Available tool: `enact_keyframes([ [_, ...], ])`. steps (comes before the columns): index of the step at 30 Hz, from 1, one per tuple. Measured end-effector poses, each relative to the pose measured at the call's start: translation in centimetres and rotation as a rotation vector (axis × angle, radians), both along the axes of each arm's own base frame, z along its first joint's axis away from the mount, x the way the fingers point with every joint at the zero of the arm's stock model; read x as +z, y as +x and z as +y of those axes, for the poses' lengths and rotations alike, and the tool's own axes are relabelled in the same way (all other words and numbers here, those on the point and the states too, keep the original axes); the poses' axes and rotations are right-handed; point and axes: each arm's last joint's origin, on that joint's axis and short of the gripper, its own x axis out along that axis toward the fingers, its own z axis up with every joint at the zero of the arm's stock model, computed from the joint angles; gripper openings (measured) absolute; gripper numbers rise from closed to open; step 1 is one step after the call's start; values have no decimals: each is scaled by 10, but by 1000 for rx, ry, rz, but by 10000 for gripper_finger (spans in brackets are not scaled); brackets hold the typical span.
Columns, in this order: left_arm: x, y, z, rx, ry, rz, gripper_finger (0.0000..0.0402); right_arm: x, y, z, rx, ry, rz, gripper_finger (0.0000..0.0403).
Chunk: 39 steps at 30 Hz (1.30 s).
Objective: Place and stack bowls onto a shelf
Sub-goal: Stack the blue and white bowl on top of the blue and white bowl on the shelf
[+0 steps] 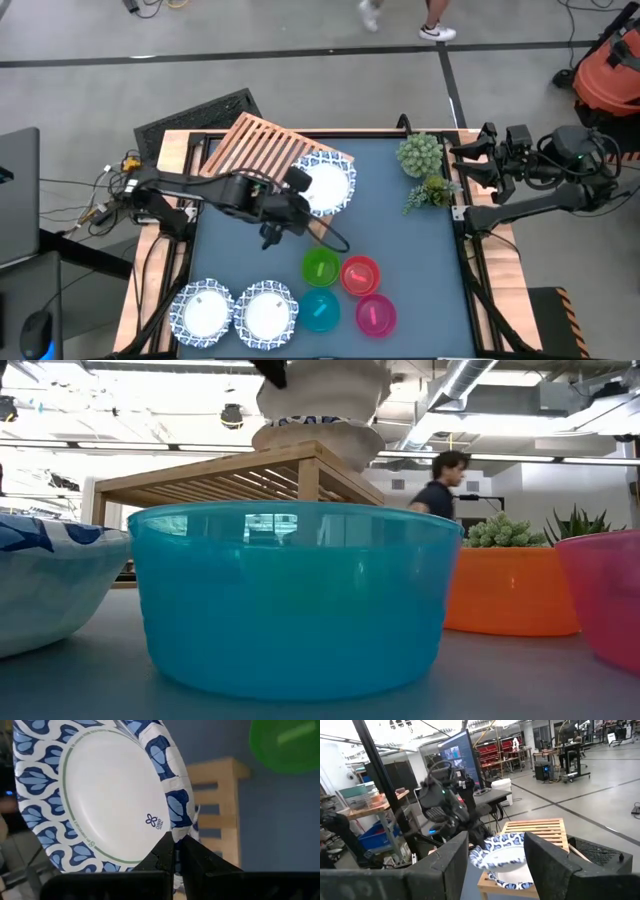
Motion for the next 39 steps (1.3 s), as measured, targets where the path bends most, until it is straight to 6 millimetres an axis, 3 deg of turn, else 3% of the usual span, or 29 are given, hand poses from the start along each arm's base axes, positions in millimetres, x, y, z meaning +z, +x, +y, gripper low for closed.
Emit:
enact_keyframes([
  [9,-4,1,14,50,53,44,2,-1,0,0,-1,1,14,218],
  [16,-5,1,17,12,-44,59,9,-3,0,0,-1,3,30,218],
  [30,-5,2,18,25,-2,58,152,-3,0,0,-1,0,31,218],
  [39,-5,2,18,59,-27,44,212,-3,0,0,-1,-1,31,218],
])
